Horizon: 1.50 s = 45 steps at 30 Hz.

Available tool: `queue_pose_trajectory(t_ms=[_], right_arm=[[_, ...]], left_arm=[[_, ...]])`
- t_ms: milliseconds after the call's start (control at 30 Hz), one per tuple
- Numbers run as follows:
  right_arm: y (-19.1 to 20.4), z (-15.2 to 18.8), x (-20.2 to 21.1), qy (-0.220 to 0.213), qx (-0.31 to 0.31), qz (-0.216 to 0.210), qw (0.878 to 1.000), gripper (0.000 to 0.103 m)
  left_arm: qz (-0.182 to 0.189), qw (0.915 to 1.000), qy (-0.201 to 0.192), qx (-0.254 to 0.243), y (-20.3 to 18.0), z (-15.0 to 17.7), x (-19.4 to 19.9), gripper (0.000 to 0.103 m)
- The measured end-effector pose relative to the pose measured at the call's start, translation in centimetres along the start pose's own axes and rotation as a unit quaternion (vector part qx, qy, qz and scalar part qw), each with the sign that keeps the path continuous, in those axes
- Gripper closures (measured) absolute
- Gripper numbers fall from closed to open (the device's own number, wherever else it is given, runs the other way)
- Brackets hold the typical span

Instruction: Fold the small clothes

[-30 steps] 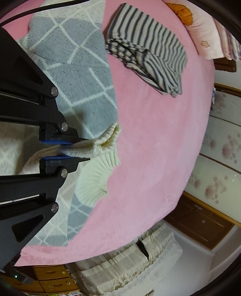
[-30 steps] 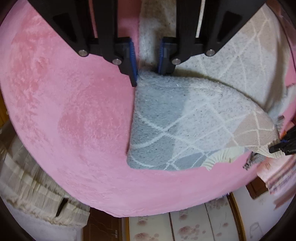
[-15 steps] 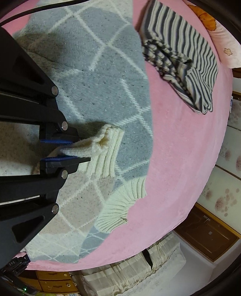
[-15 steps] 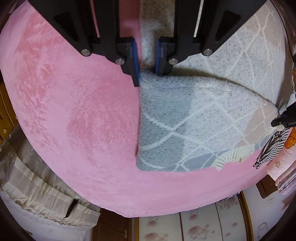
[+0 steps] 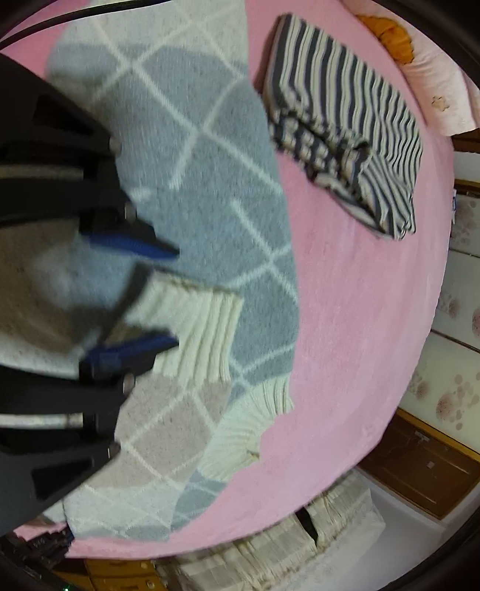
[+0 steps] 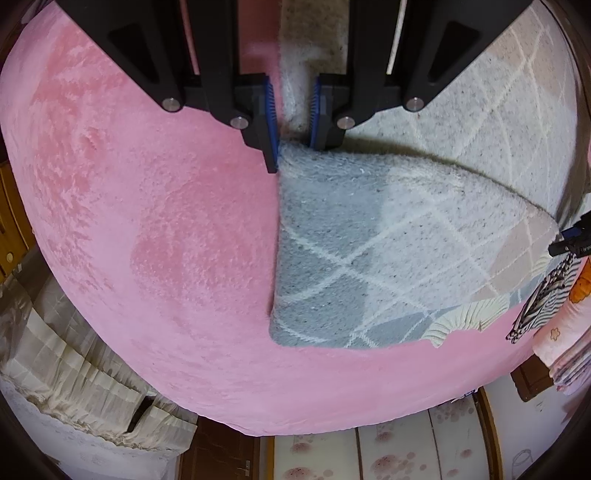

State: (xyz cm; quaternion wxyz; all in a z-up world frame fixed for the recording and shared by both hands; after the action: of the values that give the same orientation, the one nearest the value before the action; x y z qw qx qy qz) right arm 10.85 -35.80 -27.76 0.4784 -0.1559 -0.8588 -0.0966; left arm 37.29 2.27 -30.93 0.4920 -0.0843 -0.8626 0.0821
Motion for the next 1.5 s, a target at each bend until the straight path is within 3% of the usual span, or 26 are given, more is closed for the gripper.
queue_pose_trajectory(t_ms=[33, 67, 333, 500, 633, 800, 1067, 1133, 1167, 1267, 1367, 1500], right_arm=[[0.1, 0.0, 0.1, 0.000, 0.004, 0.001, 1.000, 0.088], [0.2, 0.0, 0.1, 0.001, 0.010, 0.003, 1.000, 0.087], [0.5, -0.5, 4.5, 0.001, 0.043, -0.035, 0.998, 0.079], [-1.3, -4.2, 8.2, -0.046, 0.034, -0.033, 0.998, 0.052], [-1.9, -8.0, 6.7, -0.048, 0.018, -0.028, 0.998, 0.051], [-1.0, -11.5, 0.8, -0.016, -0.006, -0.038, 0.999, 0.051], [-0.5, -11.4, -6.3, 0.056, -0.028, -0.033, 0.997, 0.052], [-0.7, -11.5, -6.6, 0.048, -0.020, -0.027, 0.998, 0.083], [-0.9, -11.5, -6.6, 0.045, -0.013, -0.014, 0.999, 0.088], [-0.8, -11.3, -6.9, 0.033, 0.002, 0.007, 0.999, 0.088], [-0.7, -10.8, -7.2, 0.027, 0.008, 0.023, 0.999, 0.087], [-0.7, -10.8, -5.3, 0.013, 0.004, 0.032, 0.999, 0.077]], left_arm=[[-0.007, 1.0000, 0.000, -0.006, 0.1, 0.1, 0.3, 0.037], [-0.009, 0.9999, -0.001, -0.008, 0.2, 0.1, 0.6, 0.035], [-0.010, 0.9989, -0.016, -0.043, -0.9, -1.2, 4.3, 0.033], [-0.002, 0.9969, -0.039, -0.069, -3.3, -3.2, 6.0, 0.026], [-0.002, 0.9963, -0.033, -0.079, -5.3, -3.8, 4.9, 0.026], [0.002, 0.9979, -0.007, -0.064, -6.3, -3.5, 1.6, 0.026], [-0.024, 0.9979, 0.033, -0.050, -5.1, -1.9, -2.7, 0.026], [-0.036, 0.9973, 0.031, -0.056, -4.7, -1.7, -3.0, 0.026], [-0.042, 0.9968, 0.031, -0.061, -4.7, -1.7, -3.1, 0.026], [-0.078, 0.9937, 0.036, -0.073, -3.7, -1.3, -3.8, 0.021], [-0.060, 0.9963, 0.036, -0.050, -3.2, -1.2, -3.9, 0.021], [-0.067, 0.9951, 0.042, -0.059, -3.5, -1.0, -2.7, 0.021]])
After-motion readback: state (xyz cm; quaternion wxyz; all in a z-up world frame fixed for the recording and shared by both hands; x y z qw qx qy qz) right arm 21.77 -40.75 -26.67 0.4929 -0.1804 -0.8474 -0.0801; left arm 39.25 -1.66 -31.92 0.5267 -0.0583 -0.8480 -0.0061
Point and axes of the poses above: each gripper's, at about its wrist camera, not at the fingertips, and x roughly against the way its jaws point, y to its left, z to its underside, the point moved 10 cm from there along -x, roughly the way its jaws point, and after that the axes turned 4 degrees about -x, right-handed, at the moved point
